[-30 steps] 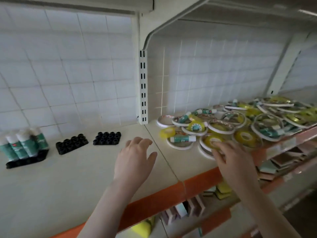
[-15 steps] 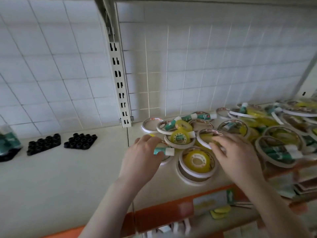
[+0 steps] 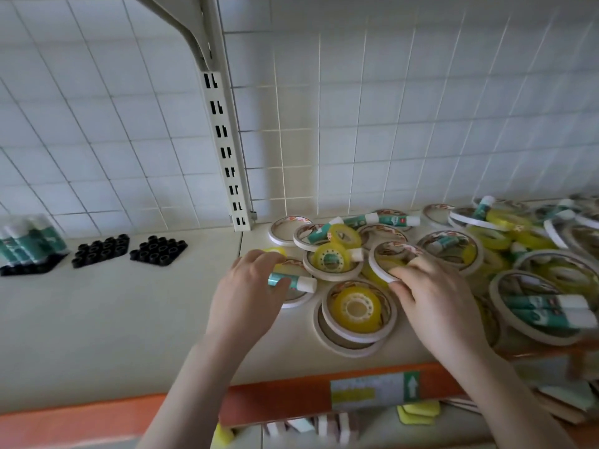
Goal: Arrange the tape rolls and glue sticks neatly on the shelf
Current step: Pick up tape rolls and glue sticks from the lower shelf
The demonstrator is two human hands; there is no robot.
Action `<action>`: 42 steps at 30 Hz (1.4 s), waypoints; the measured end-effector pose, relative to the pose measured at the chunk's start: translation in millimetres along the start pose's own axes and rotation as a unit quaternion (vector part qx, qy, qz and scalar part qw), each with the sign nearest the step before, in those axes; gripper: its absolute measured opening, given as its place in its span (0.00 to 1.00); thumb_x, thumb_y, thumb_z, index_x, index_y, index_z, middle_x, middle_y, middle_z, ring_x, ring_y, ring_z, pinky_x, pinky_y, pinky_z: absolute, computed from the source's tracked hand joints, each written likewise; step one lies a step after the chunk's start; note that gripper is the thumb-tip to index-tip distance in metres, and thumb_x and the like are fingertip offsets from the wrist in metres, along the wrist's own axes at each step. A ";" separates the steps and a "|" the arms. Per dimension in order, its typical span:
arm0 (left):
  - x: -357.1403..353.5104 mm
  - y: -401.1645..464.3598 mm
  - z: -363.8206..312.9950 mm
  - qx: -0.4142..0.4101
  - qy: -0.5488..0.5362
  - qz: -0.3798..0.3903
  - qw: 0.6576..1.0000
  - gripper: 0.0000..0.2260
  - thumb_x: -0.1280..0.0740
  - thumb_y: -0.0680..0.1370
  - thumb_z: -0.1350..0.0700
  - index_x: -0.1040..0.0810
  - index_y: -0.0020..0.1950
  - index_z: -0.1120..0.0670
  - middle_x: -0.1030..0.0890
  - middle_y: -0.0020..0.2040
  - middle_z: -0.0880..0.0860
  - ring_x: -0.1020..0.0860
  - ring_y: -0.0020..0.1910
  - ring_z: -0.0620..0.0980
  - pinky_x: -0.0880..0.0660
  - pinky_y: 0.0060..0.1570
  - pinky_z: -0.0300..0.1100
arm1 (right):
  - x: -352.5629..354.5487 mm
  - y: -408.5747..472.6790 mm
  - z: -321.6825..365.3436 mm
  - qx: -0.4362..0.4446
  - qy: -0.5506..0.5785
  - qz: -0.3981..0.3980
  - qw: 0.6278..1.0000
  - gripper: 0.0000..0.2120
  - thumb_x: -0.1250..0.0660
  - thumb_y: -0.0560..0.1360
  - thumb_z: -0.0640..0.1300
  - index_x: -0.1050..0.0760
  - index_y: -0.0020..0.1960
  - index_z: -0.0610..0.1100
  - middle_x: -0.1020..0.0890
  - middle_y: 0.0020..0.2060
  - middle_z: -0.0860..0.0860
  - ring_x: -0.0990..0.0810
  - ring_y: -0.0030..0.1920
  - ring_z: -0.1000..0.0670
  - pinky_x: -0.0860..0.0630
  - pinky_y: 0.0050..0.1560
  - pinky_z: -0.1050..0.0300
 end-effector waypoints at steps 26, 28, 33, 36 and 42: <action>-40.3 51.0 -50.9 -0.132 0.118 0.047 0.983 0.12 0.38 0.78 0.50 0.24 0.59 0.51 0.22 0.56 0.48 0.27 0.57 0.51 0.33 0.48 0.42 | 17.5 -3.9 -32.6 -0.064 -0.044 -0.080 0.994 0.10 0.22 0.61 0.35 0.18 0.42 0.38 0.21 0.35 0.44 0.21 0.37 0.40 0.23 0.39 0.48; -36.0 52.4 -48.5 -0.119 0.078 0.057 0.988 0.12 0.36 0.77 0.52 0.23 0.60 0.48 0.22 0.56 0.47 0.26 0.56 0.50 0.29 0.49 0.43 | 17.2 -3.8 -32.9 -0.060 -0.043 -0.083 0.994 0.10 0.22 0.61 0.35 0.18 0.42 0.38 0.21 0.35 0.44 0.21 0.37 0.40 0.23 0.38 0.48; -22.6 51.6 -47.9 -0.096 -0.005 0.054 0.994 0.10 0.31 0.75 0.52 0.20 0.56 0.47 0.20 0.51 0.46 0.23 0.50 0.48 0.26 0.48 0.44 | 19.0 -1.6 -31.8 -0.051 -0.034 -0.091 0.994 0.10 0.22 0.61 0.34 0.18 0.41 0.38 0.21 0.34 0.45 0.22 0.35 0.41 0.22 0.36 0.48; -13.2 47.0 -49.6 -0.099 -0.037 0.018 0.994 0.08 0.29 0.73 0.54 0.19 0.52 0.49 0.19 0.46 0.46 0.22 0.46 0.47 0.25 0.45 0.44 | 21.0 -1.0 -28.8 -0.040 -0.028 -0.096 0.994 0.10 0.22 0.61 0.34 0.18 0.41 0.38 0.21 0.34 0.45 0.22 0.35 0.41 0.22 0.36 0.48; 8.2 33.3 -44.4 -0.061 -0.069 -0.032 0.995 0.05 0.27 0.71 0.55 0.20 0.45 0.47 0.22 0.39 0.40 0.23 0.41 0.43 0.28 0.40 0.36 | 21.3 -0.1 -22.8 -0.012 0.001 -0.091 0.996 0.10 0.22 0.62 0.35 0.18 0.41 0.40 0.21 0.35 0.47 0.21 0.36 0.43 0.24 0.38 0.49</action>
Point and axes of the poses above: each hand's wrist, its own y-axis towards the middle knuckle, its own x-axis out of the back of the hand, z = x × y, the point moved 2 cm from there along y, towards the middle knuckle
